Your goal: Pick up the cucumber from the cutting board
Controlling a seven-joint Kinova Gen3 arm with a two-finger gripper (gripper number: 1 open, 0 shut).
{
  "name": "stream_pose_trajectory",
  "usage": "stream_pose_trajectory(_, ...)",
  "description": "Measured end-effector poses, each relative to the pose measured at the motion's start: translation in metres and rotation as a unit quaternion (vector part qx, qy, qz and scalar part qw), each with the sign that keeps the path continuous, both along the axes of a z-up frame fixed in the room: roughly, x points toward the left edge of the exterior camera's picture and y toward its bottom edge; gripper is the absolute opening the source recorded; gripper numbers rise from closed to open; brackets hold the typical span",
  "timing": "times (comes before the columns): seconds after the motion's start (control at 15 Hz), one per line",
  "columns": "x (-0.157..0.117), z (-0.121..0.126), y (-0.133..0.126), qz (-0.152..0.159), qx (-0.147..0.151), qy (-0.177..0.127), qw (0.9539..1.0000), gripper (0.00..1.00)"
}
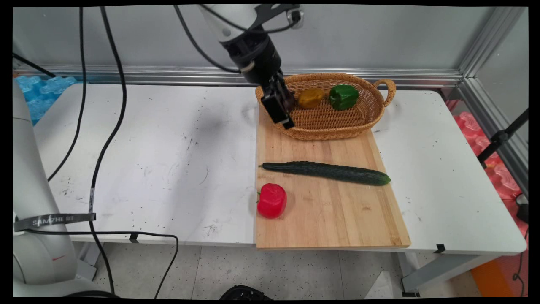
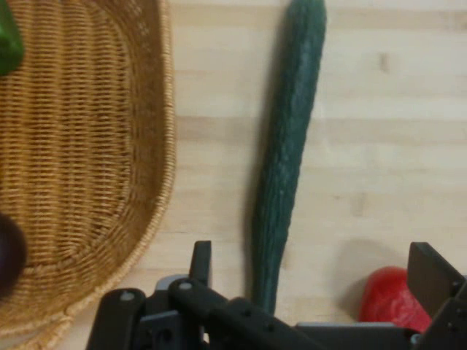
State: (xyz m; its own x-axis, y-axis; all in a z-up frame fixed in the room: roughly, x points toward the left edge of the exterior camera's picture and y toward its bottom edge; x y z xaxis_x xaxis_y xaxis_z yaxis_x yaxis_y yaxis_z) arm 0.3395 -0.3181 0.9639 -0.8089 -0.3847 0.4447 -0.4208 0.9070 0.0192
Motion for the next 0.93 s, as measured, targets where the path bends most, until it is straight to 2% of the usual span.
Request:
stream_pose_trajectory(0.33, -0.025, -0.030, 0.009, -0.028, -0.011, -0.003, 0.9995, 1.00)
stream_pose_trajectory(0.93, -0.095, -0.114, -0.009, -0.048, -0.023, -0.022, 0.9984, 1.00)
